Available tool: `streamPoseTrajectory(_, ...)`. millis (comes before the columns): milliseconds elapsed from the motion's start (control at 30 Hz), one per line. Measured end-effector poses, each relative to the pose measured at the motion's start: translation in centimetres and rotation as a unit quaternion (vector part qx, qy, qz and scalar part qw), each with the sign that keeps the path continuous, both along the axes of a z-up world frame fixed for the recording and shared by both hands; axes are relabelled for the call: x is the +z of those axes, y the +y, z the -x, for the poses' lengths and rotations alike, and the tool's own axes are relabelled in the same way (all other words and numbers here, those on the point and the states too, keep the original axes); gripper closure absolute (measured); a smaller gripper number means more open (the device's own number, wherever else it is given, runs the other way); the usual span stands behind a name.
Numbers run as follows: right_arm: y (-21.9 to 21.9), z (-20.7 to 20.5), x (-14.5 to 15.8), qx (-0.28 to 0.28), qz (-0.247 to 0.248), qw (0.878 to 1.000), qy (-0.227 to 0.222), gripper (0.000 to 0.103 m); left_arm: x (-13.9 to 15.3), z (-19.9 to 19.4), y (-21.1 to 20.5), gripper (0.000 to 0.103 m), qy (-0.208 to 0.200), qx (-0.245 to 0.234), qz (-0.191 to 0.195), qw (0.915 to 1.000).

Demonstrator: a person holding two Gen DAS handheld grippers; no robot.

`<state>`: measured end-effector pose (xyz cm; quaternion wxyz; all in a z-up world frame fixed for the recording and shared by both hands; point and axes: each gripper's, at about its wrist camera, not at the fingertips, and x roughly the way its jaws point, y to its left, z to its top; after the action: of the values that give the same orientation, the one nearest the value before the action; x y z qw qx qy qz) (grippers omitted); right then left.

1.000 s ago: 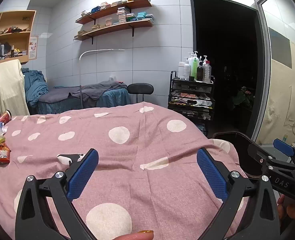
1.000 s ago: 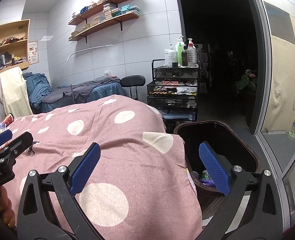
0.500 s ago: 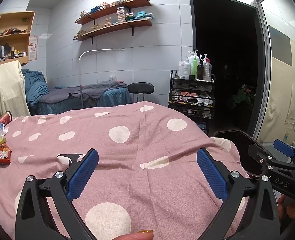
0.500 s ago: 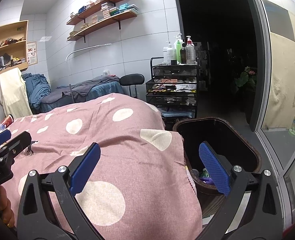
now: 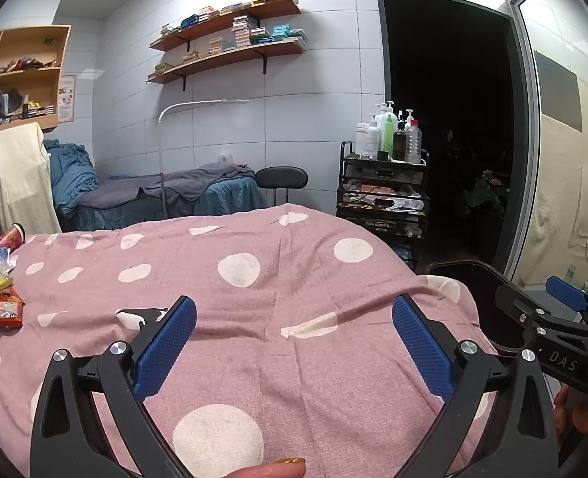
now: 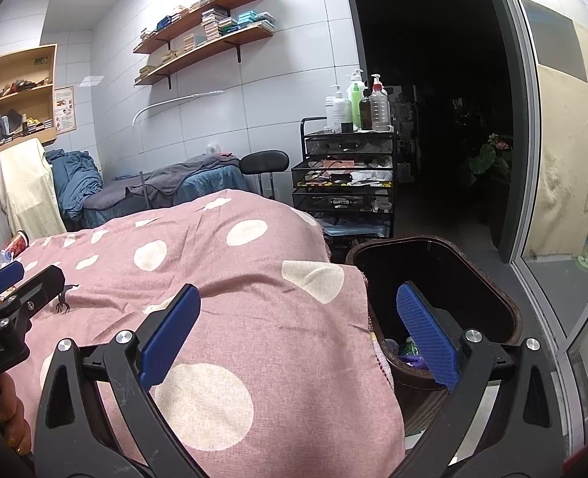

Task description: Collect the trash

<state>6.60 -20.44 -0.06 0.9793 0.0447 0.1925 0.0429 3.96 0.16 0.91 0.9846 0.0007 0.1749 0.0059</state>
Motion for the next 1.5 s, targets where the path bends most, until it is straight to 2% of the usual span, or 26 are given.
streamPoseTrajectory(1500, 0.79, 0.00, 0.03, 0.006, 0.004, 1.000, 0.001, 0.006, 0.03, 0.25, 0.30, 0.005, 0.003, 0.001, 0.006, 1.0000)
